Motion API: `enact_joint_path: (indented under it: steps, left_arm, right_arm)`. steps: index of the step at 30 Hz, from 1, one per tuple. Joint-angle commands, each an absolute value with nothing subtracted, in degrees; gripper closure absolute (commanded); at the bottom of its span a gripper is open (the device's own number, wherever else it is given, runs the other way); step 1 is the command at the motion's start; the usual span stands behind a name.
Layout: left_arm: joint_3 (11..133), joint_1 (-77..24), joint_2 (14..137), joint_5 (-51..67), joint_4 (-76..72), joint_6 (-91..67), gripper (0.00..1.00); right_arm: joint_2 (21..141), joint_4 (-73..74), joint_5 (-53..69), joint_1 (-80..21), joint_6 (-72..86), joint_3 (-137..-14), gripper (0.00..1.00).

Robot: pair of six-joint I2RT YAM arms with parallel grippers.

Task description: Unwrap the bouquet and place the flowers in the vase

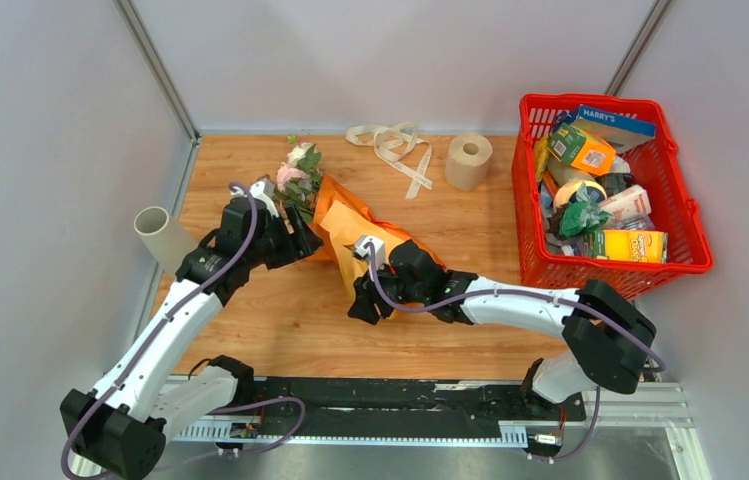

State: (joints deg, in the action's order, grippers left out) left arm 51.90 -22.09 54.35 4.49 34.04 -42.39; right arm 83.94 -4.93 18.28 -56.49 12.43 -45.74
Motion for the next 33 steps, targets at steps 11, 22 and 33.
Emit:
enact_joint_path:
  steps: [11,22,33]
  left_arm:
    - [53.9,-23.9,54.8,7.1,26.5,-40.4,0.23]
    - [58.1,-28.4,58.5,2.4,29.4,-40.0,0.23]
    - [56.9,-31.1,61.0,-7.1,36.2,-44.0,0.37]
  right_arm:
    - [87.5,-9.8,13.8,-59.0,15.6,-47.2,0.48]
    - [87.4,-9.8,12.2,-59.2,15.9,-47.3,0.48]
    - [85.6,-9.9,10.9,-59.6,16.4,-46.6,0.48]
